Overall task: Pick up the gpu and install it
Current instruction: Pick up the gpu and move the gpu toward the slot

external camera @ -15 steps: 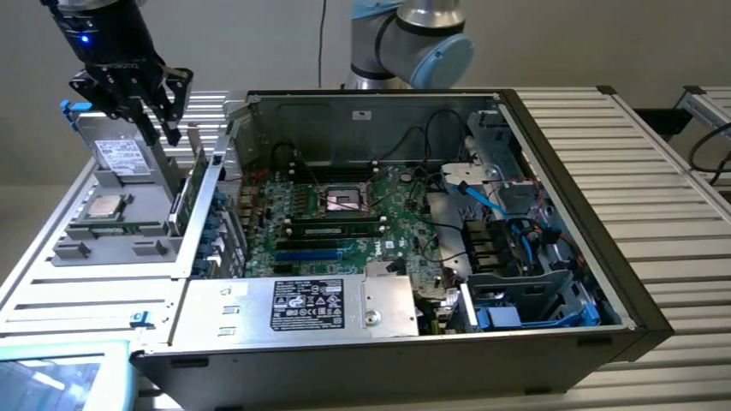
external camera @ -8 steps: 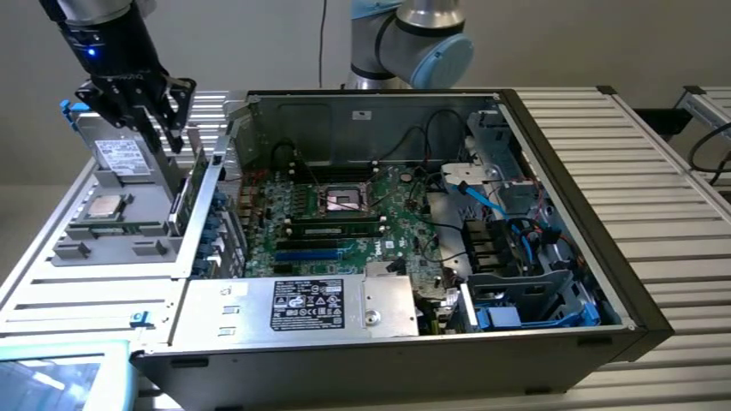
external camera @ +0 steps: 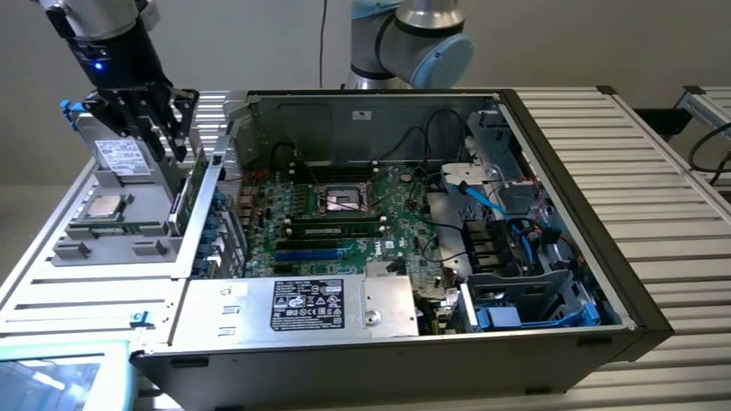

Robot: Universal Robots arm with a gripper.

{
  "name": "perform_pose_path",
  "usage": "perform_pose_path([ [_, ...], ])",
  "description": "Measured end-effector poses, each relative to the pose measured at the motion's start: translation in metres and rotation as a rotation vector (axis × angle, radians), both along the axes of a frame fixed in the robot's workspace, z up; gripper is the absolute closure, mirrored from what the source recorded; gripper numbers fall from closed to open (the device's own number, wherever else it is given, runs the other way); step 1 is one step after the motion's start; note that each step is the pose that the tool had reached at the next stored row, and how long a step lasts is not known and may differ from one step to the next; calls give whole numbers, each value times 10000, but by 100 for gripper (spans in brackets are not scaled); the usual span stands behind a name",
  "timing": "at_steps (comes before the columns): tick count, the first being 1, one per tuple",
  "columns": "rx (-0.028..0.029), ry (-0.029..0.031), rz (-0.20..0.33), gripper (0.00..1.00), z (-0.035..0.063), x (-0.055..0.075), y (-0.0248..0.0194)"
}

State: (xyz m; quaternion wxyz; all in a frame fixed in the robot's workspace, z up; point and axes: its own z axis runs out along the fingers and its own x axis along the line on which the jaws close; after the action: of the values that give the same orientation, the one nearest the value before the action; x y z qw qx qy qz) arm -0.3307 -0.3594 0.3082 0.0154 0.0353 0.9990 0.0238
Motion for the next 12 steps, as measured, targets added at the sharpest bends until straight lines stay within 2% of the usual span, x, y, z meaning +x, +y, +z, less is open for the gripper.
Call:
perform_pose_path([
  [2,5,-5,-1,62,-38,26,-14],
  [8,5,-4,1,62,-147,14,-15],
  [12,4,-3,1,62,-220,-101,30],
])
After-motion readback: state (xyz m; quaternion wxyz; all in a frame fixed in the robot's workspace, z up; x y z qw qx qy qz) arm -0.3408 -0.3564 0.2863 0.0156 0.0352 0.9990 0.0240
